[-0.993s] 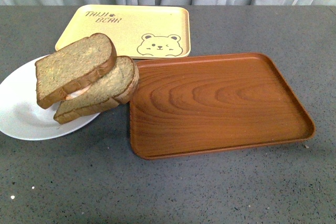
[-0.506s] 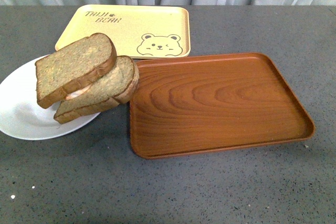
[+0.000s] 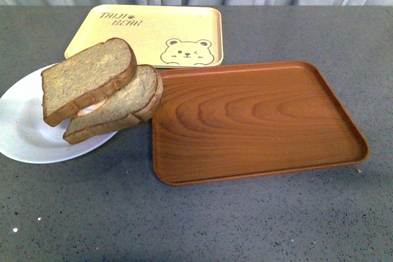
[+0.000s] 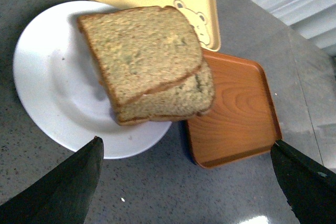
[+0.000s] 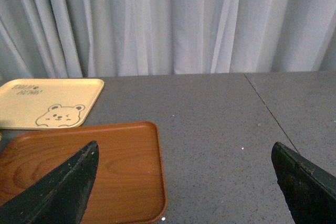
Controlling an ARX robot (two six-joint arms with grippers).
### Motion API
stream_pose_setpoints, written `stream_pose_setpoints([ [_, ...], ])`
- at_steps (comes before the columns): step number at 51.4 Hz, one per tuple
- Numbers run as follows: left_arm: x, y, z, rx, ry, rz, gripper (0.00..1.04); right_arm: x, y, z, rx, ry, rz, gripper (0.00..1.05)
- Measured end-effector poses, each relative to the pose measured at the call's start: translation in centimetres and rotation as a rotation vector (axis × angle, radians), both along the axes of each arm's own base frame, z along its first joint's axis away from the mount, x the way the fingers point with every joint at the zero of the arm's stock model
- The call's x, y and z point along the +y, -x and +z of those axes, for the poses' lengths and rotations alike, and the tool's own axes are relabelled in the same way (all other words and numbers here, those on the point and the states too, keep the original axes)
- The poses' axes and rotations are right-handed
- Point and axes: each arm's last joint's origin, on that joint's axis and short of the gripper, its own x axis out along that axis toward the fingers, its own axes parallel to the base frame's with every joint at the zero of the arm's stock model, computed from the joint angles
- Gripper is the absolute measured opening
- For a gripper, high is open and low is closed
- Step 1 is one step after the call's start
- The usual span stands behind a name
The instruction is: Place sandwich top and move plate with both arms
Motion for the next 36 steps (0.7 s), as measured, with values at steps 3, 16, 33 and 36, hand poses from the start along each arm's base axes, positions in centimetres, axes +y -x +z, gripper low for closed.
stream_pose_setpoints([
  [3, 1.3, -1.3, -1.4, 0.038, 0.020, 0.052, 0.96, 0.0, 0.0, 0.0, 0.000, 0.000, 0.000, 0.96],
  [16, 5.0, -3.0, -5.8, 0.147, 0.049, 0.189, 0.96, 0.0, 0.0, 0.0, 0.000, 0.000, 0.000, 0.96],
  [33, 4.7, -3.7, -10.2, 0.244, 0.063, 0.231, 0.96, 0.0, 0.0, 0.0, 0.000, 0.000, 0.000, 0.96],
  [36, 4.5, -3.9, -10.3, 0.240, 0.070, 0.230, 0.96, 0.0, 0.0, 0.0, 0.000, 0.000, 0.000, 0.96],
])
